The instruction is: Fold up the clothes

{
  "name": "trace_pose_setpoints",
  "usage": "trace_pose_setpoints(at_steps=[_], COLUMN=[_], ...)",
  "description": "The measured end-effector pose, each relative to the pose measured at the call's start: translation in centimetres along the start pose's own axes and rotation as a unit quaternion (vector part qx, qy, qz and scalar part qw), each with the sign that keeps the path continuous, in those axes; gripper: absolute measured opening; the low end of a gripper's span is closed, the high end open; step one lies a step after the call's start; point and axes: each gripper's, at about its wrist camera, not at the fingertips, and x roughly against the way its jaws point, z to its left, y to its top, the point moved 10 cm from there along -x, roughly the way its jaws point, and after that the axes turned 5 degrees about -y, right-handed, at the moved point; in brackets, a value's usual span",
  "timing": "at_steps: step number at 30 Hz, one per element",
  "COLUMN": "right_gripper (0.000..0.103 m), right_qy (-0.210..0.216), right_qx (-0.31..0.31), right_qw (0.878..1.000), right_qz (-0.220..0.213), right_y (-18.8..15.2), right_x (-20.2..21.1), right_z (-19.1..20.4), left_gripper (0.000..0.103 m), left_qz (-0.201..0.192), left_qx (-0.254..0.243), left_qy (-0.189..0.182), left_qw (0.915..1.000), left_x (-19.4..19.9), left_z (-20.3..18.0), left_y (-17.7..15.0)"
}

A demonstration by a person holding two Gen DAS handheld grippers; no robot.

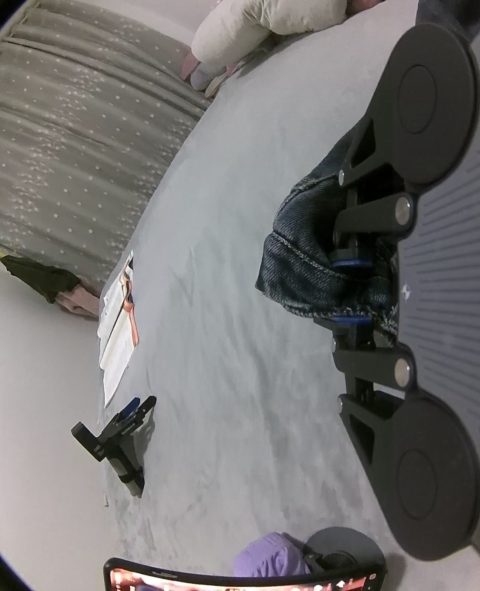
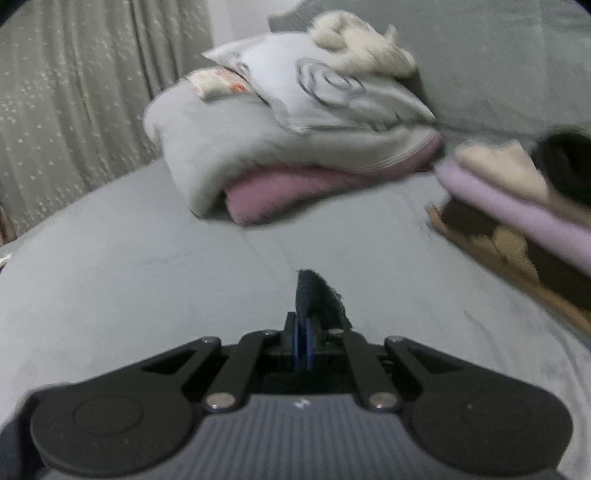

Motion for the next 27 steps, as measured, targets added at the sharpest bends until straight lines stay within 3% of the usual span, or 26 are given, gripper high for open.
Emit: trace_pose_setpoints(at_steps=[9,14,24,27], right_gripper=[0.003,0.003,0.004,0.008], right_qy=[0.019,0.019,-0.037,-0.038], right_qx=[-0.034,0.004,0.047,0.056], right_qw=[0.999,1.0,0.994,0.992], right_qz=[-0.01,-0.014,0.094,0.107], right_y=[-1.8,-2.7,-10.5,-11.5], right_x=[2.5,6.3,5.4,5.1], right_z=[-3.2,-4.5,-8.2,-8.4], left_gripper=[0.021,0.021,0.021,0.021], left_qz=[0.003,0.008,0.026,0.032], left_qx=[-0.007,-0.002,-0.012,-0.027], left_qy=[-0.002,-0.005,0.001,0.005], left_qw=[1.0,1.0,0.9996,0.9991], left_x=[0.8,1.0,1.9,2.0], left_z=[0.2,0.5,0.3,0.2], left_y=[0.2,0.2,0.0,-0.5])
